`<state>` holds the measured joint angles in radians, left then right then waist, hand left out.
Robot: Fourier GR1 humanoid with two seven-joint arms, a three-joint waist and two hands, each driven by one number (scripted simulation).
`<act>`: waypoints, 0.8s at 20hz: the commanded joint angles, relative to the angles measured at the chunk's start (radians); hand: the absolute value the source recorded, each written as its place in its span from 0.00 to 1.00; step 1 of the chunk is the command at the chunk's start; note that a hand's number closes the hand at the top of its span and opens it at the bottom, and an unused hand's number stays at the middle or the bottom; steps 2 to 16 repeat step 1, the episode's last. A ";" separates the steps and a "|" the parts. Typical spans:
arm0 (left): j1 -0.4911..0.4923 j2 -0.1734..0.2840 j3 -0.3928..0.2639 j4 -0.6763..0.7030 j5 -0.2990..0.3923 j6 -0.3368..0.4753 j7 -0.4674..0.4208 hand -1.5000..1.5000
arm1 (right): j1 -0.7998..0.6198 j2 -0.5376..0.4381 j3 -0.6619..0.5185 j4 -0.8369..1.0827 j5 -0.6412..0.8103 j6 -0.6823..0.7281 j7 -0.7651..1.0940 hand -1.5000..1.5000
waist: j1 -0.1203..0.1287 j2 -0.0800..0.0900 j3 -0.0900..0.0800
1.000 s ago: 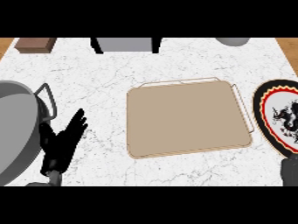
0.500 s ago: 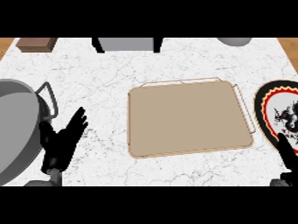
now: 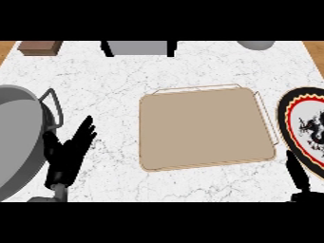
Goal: Pick the croissant from the tray and place it in the plate
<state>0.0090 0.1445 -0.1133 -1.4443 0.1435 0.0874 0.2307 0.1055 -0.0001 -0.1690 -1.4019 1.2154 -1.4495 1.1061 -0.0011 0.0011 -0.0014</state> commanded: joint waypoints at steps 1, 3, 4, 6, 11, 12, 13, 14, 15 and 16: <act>0.016 0.017 0.038 0.021 0.018 -0.021 -0.047 0.50 | 0.011 0.000 0.046 -0.002 0.058 -0.048 0.095 0.00 | 0.001 0.000 -0.001; 0.016 0.017 0.038 0.021 0.018 -0.021 -0.047 0.50 | 0.011 0.000 0.046 -0.002 0.058 -0.048 0.095 0.00 | 0.001 0.000 -0.001; 0.016 0.017 0.038 0.021 0.018 -0.021 -0.047 0.50 | 0.011 0.000 0.046 -0.002 0.058 -0.048 0.095 0.00 | 0.001 0.000 -0.001; 0.016 0.017 0.038 0.021 0.018 -0.021 -0.047 0.50 | 0.011 0.000 0.046 -0.002 0.058 -0.048 0.095 0.00 | 0.001 0.000 -0.001; 0.016 0.017 0.038 0.021 0.018 -0.021 -0.047 0.50 | 0.011 0.000 0.046 -0.002 0.058 -0.048 0.095 0.00 | 0.001 0.000 -0.001; 0.016 0.017 0.038 0.021 0.018 -0.021 -0.047 0.50 | 0.011 0.000 0.046 -0.002 0.058 -0.048 0.095 0.00 | 0.001 0.000 -0.001; 0.016 0.017 0.038 0.021 0.018 -0.021 -0.047 0.50 | 0.011 0.000 0.046 -0.002 0.058 -0.048 0.095 0.00 | 0.001 0.000 -0.001; 0.016 0.017 0.038 0.021 0.018 -0.021 -0.047 0.50 | 0.011 0.000 0.046 -0.002 0.058 -0.048 0.095 0.00 | 0.001 0.000 -0.001; 0.016 0.017 0.038 0.021 0.018 -0.021 -0.047 0.50 | 0.011 0.000 0.046 -0.002 0.058 -0.048 0.095 0.00 | 0.001 0.000 -0.001; 0.016 0.017 0.038 0.021 0.018 -0.021 -0.047 0.50 | 0.011 0.000 0.046 -0.002 0.058 -0.048 0.095 0.00 | 0.001 0.000 -0.001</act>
